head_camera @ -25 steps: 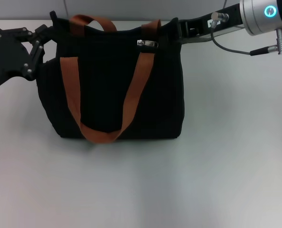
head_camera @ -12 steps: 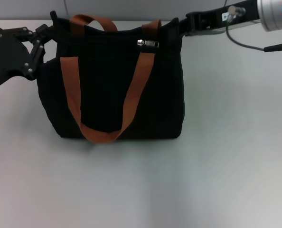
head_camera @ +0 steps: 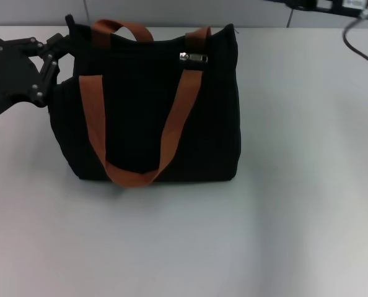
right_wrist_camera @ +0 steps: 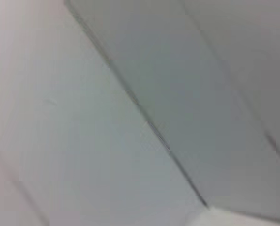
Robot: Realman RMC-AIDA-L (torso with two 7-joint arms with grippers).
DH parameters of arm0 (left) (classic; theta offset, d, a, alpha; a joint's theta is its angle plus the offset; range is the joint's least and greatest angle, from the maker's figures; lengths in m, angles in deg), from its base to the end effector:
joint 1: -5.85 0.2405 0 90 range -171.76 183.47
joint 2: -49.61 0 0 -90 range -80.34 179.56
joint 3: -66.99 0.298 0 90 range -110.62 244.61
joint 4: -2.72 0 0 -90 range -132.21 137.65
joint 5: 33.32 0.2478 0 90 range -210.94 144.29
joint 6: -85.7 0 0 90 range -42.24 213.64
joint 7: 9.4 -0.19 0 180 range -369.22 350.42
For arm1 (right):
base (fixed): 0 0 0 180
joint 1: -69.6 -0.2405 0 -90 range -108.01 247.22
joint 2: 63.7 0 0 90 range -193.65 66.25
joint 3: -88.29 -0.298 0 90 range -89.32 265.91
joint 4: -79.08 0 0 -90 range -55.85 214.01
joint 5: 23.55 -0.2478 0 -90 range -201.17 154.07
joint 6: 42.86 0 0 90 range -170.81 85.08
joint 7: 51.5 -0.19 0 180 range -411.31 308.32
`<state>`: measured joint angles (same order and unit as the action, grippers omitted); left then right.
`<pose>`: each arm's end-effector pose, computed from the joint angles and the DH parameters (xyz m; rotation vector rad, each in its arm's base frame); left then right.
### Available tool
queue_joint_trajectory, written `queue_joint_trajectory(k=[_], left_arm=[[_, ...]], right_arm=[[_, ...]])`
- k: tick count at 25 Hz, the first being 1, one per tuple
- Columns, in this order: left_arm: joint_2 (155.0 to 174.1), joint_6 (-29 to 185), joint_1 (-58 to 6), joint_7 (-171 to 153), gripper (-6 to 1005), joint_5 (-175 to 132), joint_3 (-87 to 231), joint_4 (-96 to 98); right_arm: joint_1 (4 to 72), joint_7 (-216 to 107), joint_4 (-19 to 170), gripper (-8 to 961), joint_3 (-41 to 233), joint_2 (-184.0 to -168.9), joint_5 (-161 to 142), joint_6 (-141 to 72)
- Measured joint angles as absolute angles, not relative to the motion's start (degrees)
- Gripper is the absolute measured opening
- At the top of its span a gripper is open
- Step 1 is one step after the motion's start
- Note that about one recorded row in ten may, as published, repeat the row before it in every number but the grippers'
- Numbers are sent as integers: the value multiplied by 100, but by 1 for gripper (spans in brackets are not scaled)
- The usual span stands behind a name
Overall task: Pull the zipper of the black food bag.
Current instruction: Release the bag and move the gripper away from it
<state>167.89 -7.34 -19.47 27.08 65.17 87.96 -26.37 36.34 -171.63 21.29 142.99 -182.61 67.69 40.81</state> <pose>-0.3322 0.3871 0.0102 -2.1472 0.0043 -0.8326 0.1552 0.4521 0.0046 -2.5974 0.9717 1.1307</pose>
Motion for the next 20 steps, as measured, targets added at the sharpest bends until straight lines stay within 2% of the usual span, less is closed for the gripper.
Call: queue_joint_trajectory(k=[4, 7, 8, 12, 16, 20], left_arm=[[16791, -744, -1911, 2750, 134, 6516, 8790, -2632], [16792, -730, -1879, 2758, 135, 6516, 8795, -2630], [16793, -715, -1871, 2759, 136, 6516, 8797, -2628], [16799, -662, -1854, 2834, 138, 6516, 8796, -2606], [16774, -647, -1849, 3029, 140, 6516, 8788, -2602], [16760, -590, -1834, 3079, 141, 6539, 8776, -2631]], right_arm=[[3685, -15506, 3111, 312, 14130, -18140, 6076, 4968], [3694, -14447, 3638, 545, 14055, -18060, 6040, 5738], [3727, -14055, 3767, 584, 14055, -18042, 6070, 6002], [4024, -12743, 4116, 739, 14108, -18061, 6475, 6640], [4322, -11765, 4500, 792, 14113, -18217, 7180, 6645], [4464, -11413, 4875, 818, 14114, -18272, 7628, 6228]])
